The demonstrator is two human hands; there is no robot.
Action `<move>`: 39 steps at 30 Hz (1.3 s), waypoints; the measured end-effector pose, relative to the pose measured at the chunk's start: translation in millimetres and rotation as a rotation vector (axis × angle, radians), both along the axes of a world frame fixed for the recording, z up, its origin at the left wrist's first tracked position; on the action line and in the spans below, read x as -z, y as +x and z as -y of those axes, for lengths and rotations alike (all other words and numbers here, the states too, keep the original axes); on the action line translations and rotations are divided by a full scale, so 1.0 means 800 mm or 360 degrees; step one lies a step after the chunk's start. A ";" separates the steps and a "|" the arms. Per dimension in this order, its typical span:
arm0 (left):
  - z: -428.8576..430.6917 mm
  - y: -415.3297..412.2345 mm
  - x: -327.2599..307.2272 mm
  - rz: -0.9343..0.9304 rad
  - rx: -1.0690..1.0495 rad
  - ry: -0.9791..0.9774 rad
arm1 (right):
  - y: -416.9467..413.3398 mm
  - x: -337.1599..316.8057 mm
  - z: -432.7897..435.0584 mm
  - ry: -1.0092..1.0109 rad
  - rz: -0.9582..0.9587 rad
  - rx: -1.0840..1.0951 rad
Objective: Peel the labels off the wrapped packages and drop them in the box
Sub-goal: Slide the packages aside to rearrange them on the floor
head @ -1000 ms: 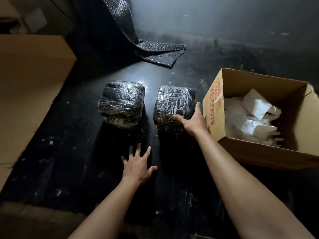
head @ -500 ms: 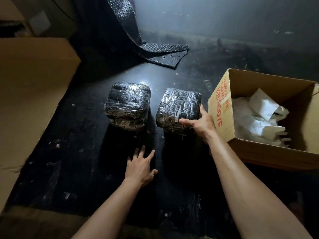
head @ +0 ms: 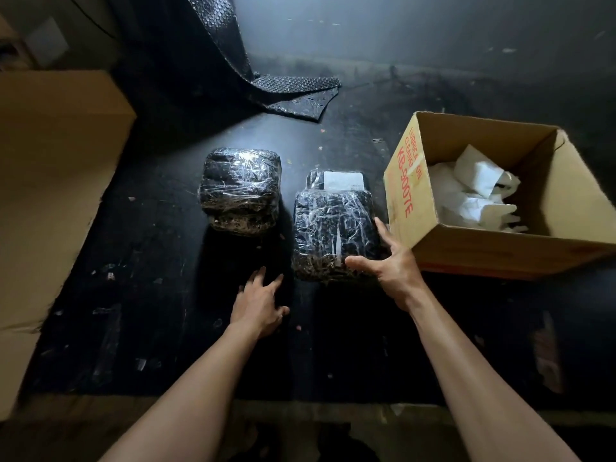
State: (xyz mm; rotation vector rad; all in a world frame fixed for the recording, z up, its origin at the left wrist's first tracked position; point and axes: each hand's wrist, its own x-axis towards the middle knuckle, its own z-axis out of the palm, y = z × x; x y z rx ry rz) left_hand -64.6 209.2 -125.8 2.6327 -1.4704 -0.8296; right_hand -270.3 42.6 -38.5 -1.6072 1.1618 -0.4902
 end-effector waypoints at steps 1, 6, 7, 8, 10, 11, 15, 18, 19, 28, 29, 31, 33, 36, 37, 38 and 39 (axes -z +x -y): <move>-0.003 0.002 0.001 -0.0005 -0.0001 -0.0012 | -0.008 0.004 -0.011 0.0015 -0.0004 -0.0017; -0.010 0.003 0.004 -0.0022 0.0005 -0.0058 | -0.047 0.028 -0.063 0.0238 0.0056 -0.0057; -0.012 0.003 0.005 -0.0012 0.0013 -0.0066 | -0.054 0.035 -0.072 0.0254 0.0031 -0.0050; -0.013 0.002 0.007 -0.0001 0.0020 -0.0073 | -0.059 0.041 -0.081 0.0273 0.0005 -0.0036; -0.014 0.001 0.009 0.0019 0.0032 -0.0074 | -0.068 0.051 -0.095 0.0315 -0.0046 -0.0024; -0.014 0.001 0.010 0.0029 0.0042 -0.0071 | -0.071 0.056 -0.100 0.0328 -0.0078 -0.0015; -0.013 0.000 0.011 0.0048 0.0073 -0.0034 | -0.074 0.065 -0.112 0.0311 -0.0232 -0.0011; -0.011 -0.002 0.011 0.0087 0.0089 -0.0015 | -0.070 0.063 -0.111 0.0155 -0.0477 -0.0100; -0.010 -0.002 0.011 0.0106 0.0093 -0.0012 | -0.068 0.061 -0.109 0.0081 -0.0539 -0.0170; -0.008 -0.007 0.006 0.0115 0.0098 0.0045 | -0.064 0.056 -0.100 -0.0003 -0.0798 -0.0450; -0.009 -0.007 0.005 0.0115 0.0101 0.0047 | -0.064 0.055 -0.100 -0.0001 -0.0806 -0.0451; -0.009 -0.007 0.003 0.0131 0.0104 0.0046 | -0.063 0.052 -0.100 0.0007 -0.0831 -0.0449; -0.009 -0.007 0.003 0.0156 0.0107 0.0043 | -0.062 0.049 -0.101 0.0024 -0.0845 -0.0434; -0.006 -0.006 0.002 0.0173 0.0115 0.0043 | -0.059 0.044 -0.100 0.0058 -0.0863 -0.0427; -0.005 -0.005 0.001 0.0174 0.0111 0.0046 | -0.057 0.041 -0.098 0.0068 -0.0879 -0.0429; -0.004 -0.004 0.000 0.0164 0.0093 0.0049 | -0.055 0.038 -0.095 0.0070 -0.0899 -0.0435; -0.002 -0.003 -0.002 0.0141 0.0060 0.0037 | -0.053 0.033 -0.090 0.0053 -0.0925 -0.0443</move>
